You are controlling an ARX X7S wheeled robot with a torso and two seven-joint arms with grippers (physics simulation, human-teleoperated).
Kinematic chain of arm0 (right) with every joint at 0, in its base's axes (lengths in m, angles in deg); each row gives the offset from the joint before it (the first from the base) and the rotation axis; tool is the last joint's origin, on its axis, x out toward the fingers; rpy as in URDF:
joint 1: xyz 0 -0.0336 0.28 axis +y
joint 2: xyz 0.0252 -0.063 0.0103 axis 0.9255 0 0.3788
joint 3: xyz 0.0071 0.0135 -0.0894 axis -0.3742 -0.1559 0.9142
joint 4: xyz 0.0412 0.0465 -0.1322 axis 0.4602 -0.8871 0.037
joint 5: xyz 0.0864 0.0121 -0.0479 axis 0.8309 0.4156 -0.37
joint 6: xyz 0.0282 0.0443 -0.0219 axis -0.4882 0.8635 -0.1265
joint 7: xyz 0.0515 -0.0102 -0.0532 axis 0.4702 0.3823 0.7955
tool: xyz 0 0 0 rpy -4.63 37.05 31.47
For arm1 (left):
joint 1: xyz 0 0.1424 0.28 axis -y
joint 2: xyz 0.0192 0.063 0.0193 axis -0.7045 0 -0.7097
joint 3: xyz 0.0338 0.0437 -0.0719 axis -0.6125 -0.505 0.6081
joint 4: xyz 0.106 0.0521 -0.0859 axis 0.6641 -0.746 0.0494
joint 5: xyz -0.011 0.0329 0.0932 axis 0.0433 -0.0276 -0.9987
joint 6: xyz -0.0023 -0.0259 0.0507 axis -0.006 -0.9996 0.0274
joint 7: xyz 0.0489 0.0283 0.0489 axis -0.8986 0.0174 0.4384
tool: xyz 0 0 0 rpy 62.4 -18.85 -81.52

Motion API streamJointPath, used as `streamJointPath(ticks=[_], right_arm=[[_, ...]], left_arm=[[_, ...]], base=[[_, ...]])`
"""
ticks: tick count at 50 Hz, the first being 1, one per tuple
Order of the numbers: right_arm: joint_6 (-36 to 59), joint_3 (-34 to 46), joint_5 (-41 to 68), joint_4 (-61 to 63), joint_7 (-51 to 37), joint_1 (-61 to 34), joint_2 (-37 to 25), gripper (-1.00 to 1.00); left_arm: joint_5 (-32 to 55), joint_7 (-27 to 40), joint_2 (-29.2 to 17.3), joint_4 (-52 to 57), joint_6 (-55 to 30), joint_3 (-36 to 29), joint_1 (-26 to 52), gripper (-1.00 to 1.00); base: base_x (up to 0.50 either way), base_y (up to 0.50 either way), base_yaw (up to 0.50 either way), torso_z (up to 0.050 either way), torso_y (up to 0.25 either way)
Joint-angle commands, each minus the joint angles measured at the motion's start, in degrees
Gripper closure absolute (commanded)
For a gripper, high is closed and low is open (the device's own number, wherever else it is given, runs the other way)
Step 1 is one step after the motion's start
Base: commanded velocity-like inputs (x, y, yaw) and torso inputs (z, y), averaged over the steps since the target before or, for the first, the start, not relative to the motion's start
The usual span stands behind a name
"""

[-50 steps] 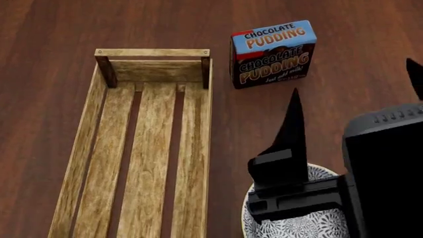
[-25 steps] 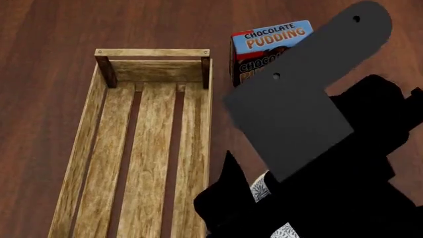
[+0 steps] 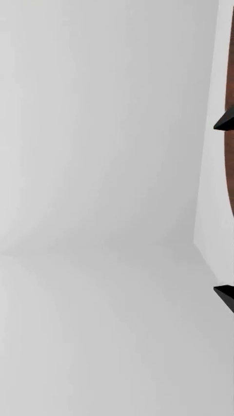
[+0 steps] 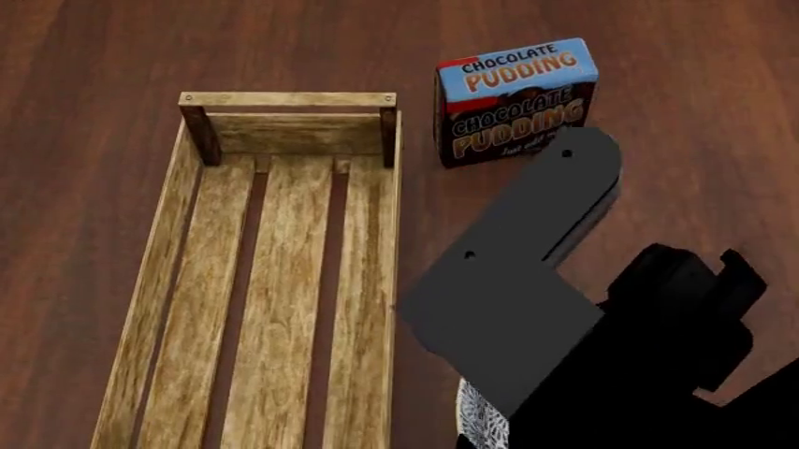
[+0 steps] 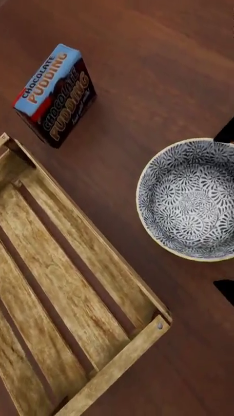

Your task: Stack the left bowl on the right bowl and place them in the tray.

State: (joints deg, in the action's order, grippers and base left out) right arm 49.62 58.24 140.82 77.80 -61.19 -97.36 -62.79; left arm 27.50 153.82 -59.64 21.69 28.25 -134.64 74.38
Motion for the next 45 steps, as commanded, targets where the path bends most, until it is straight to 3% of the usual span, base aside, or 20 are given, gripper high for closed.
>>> streamJointPath(ticks=[1, 18, 45], right_arm=[[3.2, 1.9, -1.3, -1.6, 2.3, 3.1, 2.3, -1.00], [5.8, 2.1, -10.6, -6.6, 9.1, 9.9, 7.6, -1.00], [4.6, 3.5, -26.2, -10.5, 17.9, 21.5, 10.4, -1.00]], left_arm=[[-1.4, 0.2, 0.0, 0.0, 0.8, -0.4, -1.4, -1.00], [-1.6, 0.0, 0.0, 0.0, 1.1, -0.1, -2.2, -1.00], [-4.8, 0.0, 0.0, 0.0, 3.0, -1.8, -5.3, -1.00]], base=[[0.00, 0.00, 0.00, 0.000, 0.000], [0.00, 0.00, 0.00, 0.000, 0.000], [0.00, 0.00, 0.00, 0.000, 0.000]])
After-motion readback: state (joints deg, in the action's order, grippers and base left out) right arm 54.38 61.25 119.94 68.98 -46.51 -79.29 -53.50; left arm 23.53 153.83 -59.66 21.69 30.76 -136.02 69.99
